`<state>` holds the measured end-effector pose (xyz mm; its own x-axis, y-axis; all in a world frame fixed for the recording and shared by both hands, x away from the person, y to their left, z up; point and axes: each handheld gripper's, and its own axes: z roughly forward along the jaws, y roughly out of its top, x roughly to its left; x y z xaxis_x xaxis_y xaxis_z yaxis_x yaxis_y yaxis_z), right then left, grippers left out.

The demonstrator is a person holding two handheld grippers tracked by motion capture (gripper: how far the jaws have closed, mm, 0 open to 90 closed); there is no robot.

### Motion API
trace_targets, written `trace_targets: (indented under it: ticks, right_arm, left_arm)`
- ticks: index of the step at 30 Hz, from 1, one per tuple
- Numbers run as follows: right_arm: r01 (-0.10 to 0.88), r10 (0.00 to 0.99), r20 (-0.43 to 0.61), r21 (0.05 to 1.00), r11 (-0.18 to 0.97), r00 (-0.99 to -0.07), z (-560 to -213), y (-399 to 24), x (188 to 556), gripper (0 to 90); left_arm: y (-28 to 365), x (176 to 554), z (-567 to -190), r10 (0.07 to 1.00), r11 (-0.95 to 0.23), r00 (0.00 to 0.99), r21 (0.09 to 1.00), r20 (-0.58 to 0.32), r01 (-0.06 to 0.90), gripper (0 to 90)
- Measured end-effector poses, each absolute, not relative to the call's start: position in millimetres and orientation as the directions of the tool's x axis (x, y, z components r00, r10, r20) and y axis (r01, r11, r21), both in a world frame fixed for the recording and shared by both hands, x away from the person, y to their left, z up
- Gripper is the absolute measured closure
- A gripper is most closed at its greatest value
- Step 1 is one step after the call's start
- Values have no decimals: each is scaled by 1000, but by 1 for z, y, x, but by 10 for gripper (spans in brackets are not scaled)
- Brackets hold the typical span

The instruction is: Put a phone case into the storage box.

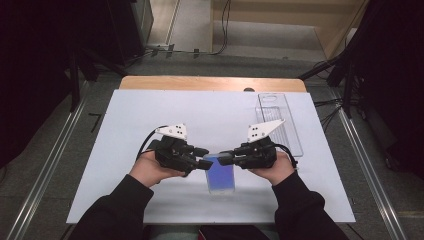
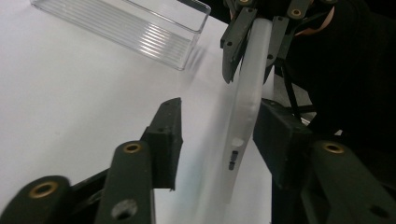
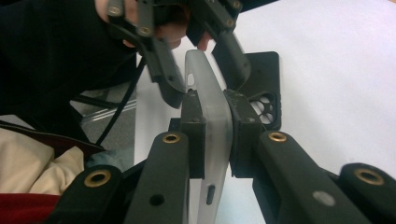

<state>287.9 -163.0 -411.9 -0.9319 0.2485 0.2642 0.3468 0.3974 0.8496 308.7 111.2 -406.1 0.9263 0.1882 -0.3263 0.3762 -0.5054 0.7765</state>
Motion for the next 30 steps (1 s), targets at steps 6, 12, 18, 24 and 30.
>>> trace_targets:
  ticks: [6, 12, 18, 24, 30]
  right_arm:
    - [356, 222, 288, 846, 397, -932, -413, -162, 288, 770]
    - [367, 219, 301, 840, 400, -928, -414, -162, 289, 768]
    - [404, 225, 339, 821, 404, -914, -415, -161, 291, 642]
    - [405, 262, 324, 832, 378, -909, -414, -165, 289, 428]
    - [402, 326, 295, 850, 340, -898, -413, -171, 290, 247]
  left_arm:
    - [113, 307, -404, 135, -514, 932, 781, -335, 355, 798]
    - [112, 307, -402, 126, -531, 932, 771, -339, 352, 816]
    - [113, 306, -401, 129, -547, 939, 766, -320, 336, 818]
    - [115, 306, -396, 161, -549, 928, 751, -336, 367, 817]
    - [118, 309, -390, 268, -532, 896, 720, -355, 445, 816]
